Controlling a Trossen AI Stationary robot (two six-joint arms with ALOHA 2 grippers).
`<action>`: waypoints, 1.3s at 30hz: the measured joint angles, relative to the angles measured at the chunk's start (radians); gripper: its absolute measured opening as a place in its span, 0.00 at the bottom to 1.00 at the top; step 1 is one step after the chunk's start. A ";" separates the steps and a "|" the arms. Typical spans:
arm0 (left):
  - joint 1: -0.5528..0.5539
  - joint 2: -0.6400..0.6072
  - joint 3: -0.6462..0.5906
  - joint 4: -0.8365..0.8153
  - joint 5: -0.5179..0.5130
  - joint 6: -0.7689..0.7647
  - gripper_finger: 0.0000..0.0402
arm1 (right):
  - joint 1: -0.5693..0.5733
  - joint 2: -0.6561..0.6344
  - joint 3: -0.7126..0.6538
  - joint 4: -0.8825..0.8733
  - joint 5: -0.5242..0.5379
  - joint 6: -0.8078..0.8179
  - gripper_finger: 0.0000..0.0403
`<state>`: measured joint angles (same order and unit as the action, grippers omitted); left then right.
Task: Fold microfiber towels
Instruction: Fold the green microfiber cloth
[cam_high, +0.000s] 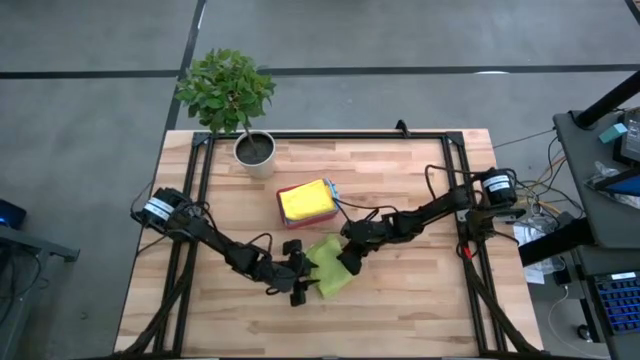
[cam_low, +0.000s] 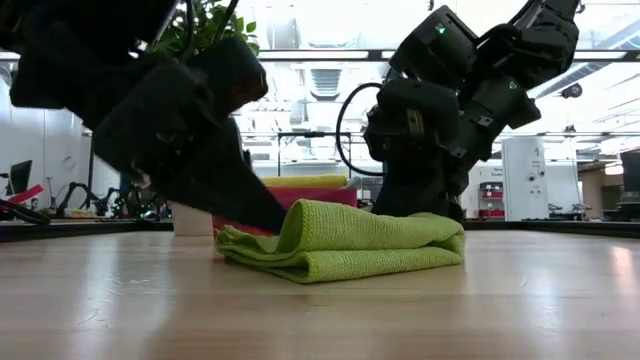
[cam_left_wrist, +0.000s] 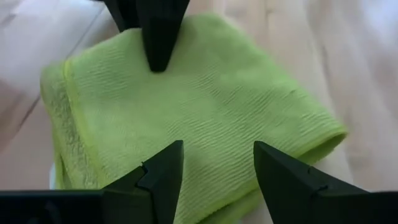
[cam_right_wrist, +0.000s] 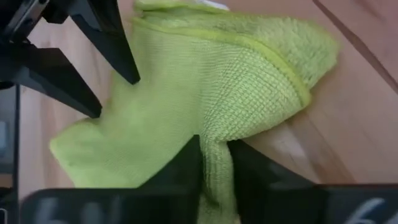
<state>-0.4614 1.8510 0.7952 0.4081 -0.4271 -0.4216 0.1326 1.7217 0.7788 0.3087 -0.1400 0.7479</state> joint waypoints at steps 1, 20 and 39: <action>0.000 -0.006 0.002 0.000 0.000 0.006 0.45 | 0.000 -0.005 0.000 -0.002 0.000 0.000 0.13; -0.020 -0.029 -0.002 0.062 0.000 0.060 0.45 | 0.036 -0.160 0.119 -0.599 0.130 0.004 0.03; 0.021 0.138 0.032 0.256 -0.098 0.099 0.45 | 0.133 0.052 0.533 -1.058 0.320 -0.015 0.03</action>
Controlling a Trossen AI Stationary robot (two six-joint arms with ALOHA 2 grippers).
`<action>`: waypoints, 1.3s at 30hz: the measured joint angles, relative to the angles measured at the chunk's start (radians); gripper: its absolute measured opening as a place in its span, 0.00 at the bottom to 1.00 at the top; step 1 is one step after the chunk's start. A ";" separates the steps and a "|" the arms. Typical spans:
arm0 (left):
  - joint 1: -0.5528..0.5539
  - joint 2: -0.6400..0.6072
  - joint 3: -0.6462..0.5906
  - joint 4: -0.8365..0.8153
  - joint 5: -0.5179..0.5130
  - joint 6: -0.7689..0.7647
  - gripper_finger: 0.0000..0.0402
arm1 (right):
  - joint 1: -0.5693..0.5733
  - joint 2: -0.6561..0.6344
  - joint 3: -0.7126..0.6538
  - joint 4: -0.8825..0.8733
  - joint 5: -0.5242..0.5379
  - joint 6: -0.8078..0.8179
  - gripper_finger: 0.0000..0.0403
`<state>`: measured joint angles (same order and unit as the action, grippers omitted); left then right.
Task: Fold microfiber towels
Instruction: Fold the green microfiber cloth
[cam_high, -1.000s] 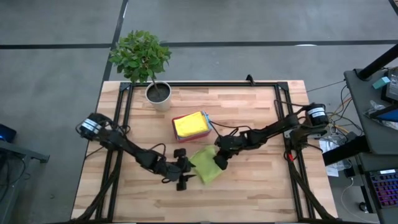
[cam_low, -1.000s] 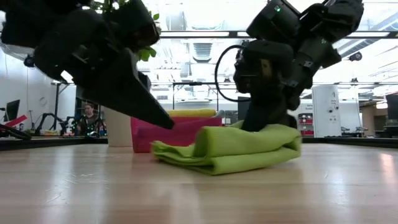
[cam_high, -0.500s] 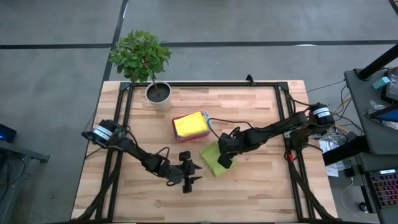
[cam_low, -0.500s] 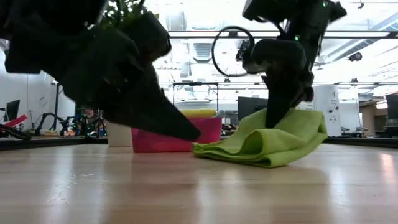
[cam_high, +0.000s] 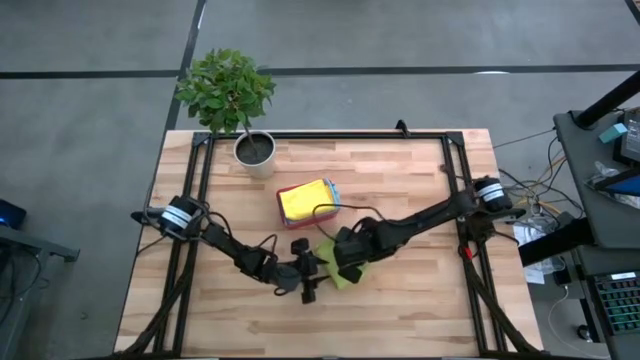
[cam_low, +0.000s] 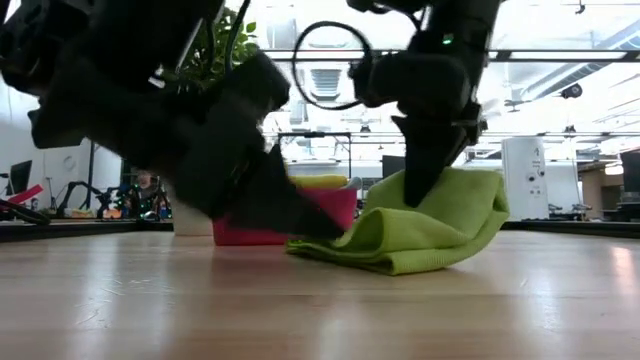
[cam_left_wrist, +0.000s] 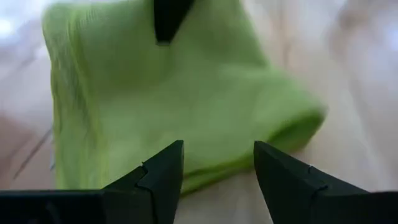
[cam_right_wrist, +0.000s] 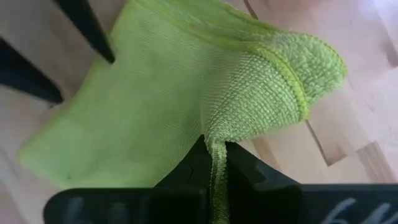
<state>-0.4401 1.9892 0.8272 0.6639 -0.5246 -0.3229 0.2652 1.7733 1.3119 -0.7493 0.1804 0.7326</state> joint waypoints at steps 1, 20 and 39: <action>0.000 0.000 -0.001 -0.033 -0.001 -0.003 0.45 | 0.003 0.022 0.030 -0.025 0.003 -0.001 0.03; 0.000 -0.002 -0.015 -0.098 0.010 -0.037 0.45 | 0.026 0.307 0.456 -0.260 0.025 -0.039 0.03; -0.015 -0.061 -0.021 -0.157 0.017 -0.040 0.45 | 0.047 0.351 0.465 -0.121 0.104 0.019 0.07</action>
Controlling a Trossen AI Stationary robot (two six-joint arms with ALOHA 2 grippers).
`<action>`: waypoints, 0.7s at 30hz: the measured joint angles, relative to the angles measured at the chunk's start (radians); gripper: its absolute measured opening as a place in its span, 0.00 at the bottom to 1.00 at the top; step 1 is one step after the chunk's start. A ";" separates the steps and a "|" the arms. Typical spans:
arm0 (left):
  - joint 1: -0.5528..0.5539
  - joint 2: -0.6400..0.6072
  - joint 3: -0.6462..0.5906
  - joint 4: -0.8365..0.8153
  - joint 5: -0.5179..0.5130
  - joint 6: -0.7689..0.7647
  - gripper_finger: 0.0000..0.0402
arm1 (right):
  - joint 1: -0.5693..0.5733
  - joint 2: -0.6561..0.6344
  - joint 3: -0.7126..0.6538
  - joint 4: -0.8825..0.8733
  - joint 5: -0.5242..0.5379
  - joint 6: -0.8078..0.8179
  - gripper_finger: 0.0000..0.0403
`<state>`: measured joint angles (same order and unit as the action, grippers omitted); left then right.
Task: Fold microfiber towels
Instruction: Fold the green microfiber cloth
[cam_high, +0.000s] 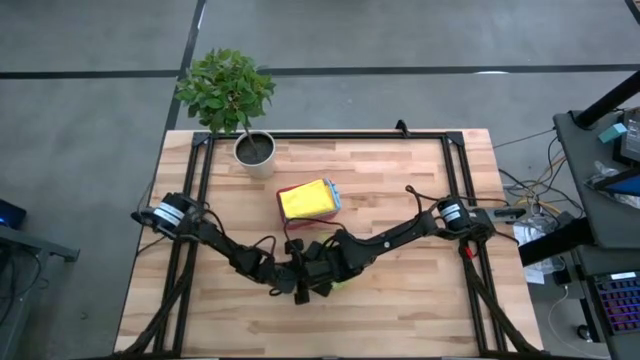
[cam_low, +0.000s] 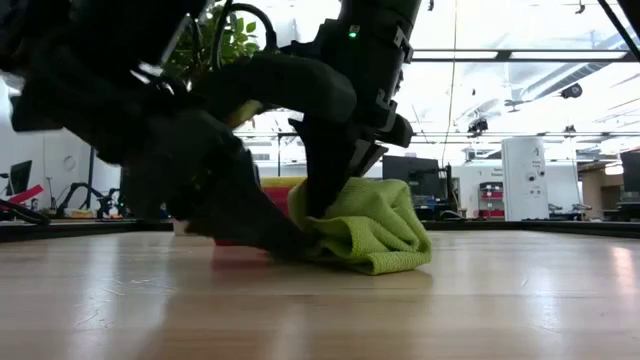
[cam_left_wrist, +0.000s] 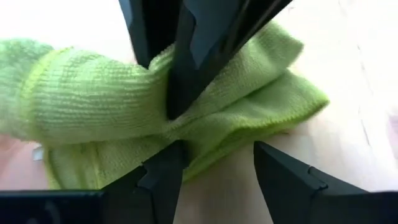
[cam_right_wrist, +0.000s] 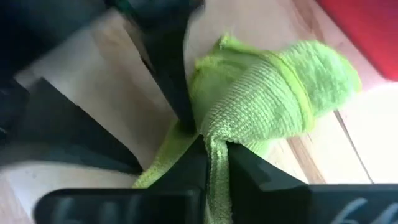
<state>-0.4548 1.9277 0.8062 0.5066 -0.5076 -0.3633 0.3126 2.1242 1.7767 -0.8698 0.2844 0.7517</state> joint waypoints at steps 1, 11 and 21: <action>-0.003 -0.013 -0.001 -0.020 -0.002 0.001 0.45 | 0.002 0.000 0.000 -0.003 -0.005 -0.003 0.09; -0.024 -0.078 -0.006 -0.150 0.016 0.004 0.45 | 0.006 -0.002 -0.002 0.066 -0.071 -0.046 0.37; -0.048 -0.142 -0.011 -0.293 0.024 -0.051 0.45 | 0.018 -0.002 -0.002 0.143 -0.084 -0.046 0.47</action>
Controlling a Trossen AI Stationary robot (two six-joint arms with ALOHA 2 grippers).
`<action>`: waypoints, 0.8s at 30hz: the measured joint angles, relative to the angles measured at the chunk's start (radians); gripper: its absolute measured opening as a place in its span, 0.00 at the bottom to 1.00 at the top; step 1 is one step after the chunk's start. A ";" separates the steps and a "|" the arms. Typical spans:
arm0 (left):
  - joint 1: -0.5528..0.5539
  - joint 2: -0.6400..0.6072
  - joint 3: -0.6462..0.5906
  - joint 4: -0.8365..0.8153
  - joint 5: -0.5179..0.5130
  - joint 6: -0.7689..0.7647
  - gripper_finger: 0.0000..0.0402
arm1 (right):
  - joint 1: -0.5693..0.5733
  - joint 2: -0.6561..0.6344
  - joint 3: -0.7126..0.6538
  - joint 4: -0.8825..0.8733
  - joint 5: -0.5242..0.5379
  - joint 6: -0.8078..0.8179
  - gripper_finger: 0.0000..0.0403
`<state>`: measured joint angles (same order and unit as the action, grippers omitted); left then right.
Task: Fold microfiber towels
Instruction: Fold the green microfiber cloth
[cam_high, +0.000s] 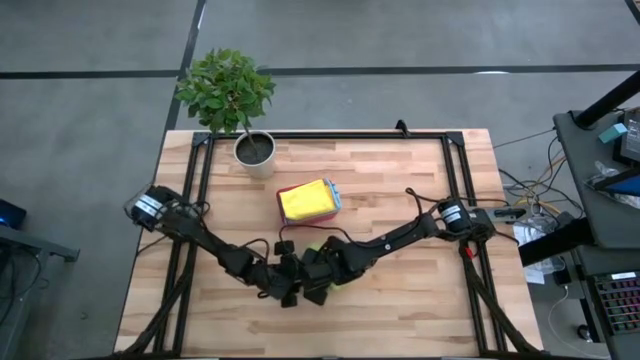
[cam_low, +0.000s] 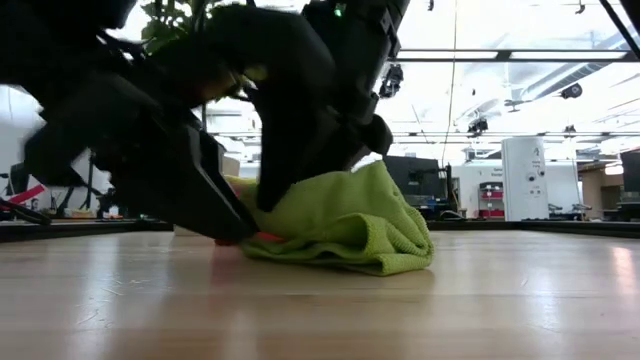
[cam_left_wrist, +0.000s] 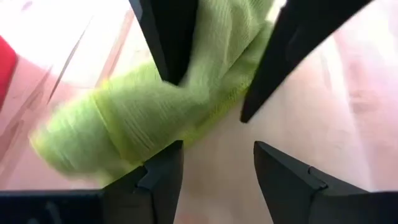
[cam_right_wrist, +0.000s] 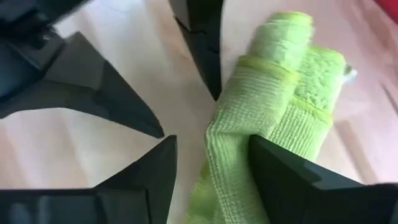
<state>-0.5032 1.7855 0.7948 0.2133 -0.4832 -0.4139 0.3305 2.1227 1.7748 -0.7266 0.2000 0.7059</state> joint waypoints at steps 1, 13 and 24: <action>-0.006 -0.012 0.000 -0.011 0.001 0.000 0.45 | 0.003 0.000 0.000 0.017 0.001 0.000 0.47; -0.076 -0.240 -0.002 -0.230 0.005 -0.025 0.45 | 0.025 0.015 -0.009 0.148 0.034 -0.014 0.43; -0.072 -0.137 -0.017 -0.167 -0.167 -0.053 0.45 | 0.039 0.036 -0.010 0.185 0.024 -0.041 0.42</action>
<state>-0.5749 1.6490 0.7778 0.0464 -0.6501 -0.4667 0.3695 2.1583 1.7651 -0.5417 0.2243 0.6645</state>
